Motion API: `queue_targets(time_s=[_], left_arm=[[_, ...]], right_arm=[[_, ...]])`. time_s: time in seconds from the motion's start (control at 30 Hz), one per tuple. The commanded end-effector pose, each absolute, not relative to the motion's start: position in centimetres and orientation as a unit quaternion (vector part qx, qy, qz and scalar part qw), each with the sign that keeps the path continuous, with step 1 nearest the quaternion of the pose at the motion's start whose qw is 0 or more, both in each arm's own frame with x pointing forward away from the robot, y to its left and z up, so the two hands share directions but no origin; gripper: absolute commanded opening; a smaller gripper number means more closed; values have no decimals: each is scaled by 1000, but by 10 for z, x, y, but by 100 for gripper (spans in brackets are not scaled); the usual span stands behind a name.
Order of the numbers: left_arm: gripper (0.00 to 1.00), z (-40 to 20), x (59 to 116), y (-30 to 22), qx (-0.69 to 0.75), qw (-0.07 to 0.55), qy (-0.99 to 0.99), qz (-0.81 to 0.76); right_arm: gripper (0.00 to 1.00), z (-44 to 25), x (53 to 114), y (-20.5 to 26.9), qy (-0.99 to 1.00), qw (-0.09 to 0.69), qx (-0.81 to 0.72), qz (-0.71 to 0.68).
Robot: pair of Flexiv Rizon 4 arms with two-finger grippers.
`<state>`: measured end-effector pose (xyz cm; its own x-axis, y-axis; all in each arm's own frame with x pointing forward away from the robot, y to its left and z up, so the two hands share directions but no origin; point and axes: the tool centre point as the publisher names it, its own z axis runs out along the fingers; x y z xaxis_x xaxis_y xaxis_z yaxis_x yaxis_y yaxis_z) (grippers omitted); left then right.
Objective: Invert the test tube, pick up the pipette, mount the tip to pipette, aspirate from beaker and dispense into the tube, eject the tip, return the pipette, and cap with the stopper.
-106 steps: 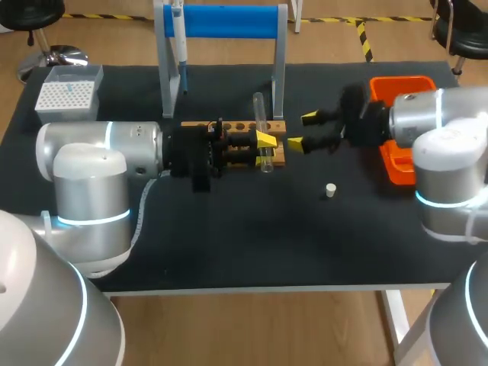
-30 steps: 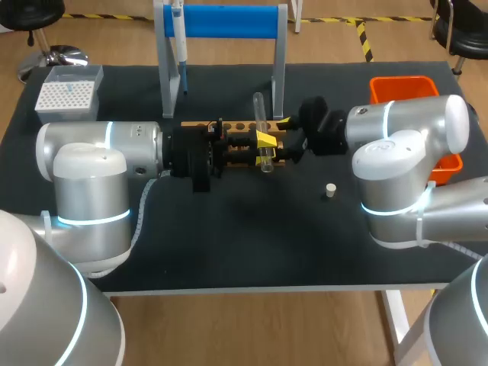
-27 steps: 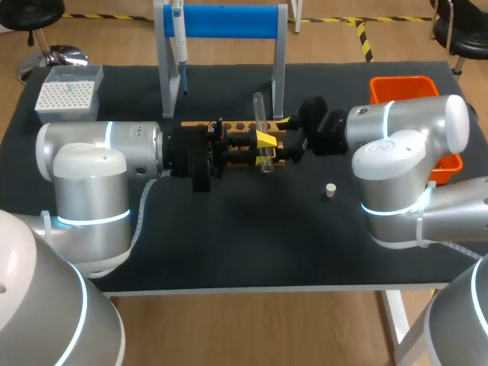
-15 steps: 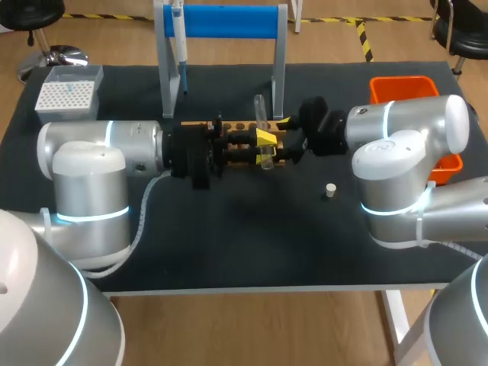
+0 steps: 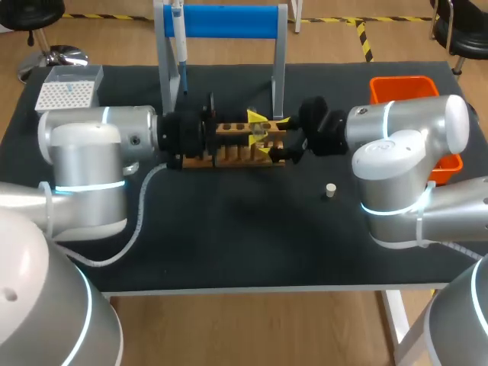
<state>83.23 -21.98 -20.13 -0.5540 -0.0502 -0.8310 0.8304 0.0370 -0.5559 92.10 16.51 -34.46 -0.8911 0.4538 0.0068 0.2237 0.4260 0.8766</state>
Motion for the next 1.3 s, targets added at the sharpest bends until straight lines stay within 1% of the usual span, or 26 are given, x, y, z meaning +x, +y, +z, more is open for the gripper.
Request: queue_targets(time_s=[0.03, 0.17, 0.2, 0.23, 1.17, 1.23, 1.3], left_arm=[[0, -198, 844, -221, 291, 326, 644, -628], [0, -200, 849, -218, 248, 304, 675, -625], [0, -204, 852, -213, 207, 293, 698, -619], [0, -204, 854, -211, 200, 300, 706, -609], [0, -204, 854, -211, 200, 300, 706, -609], [0, -201, 859, -209, 198, 285, 703, -621], [0, -197, 867, -208, 191, 241, 694, -651]], right_arm=[[100, -345, 920, 165, 836, 117, 203, 497], [100, -345, 920, 165, 836, 117, 203, 497], [100, -345, 920, 165, 836, 117, 203, 497], [100, -345, 920, 165, 836, 117, 203, 497], [100, -345, 920, 165, 836, 117, 203, 497], [100, -345, 920, 165, 836, 117, 203, 497], [100, -345, 920, 165, 836, 117, 203, 497]])
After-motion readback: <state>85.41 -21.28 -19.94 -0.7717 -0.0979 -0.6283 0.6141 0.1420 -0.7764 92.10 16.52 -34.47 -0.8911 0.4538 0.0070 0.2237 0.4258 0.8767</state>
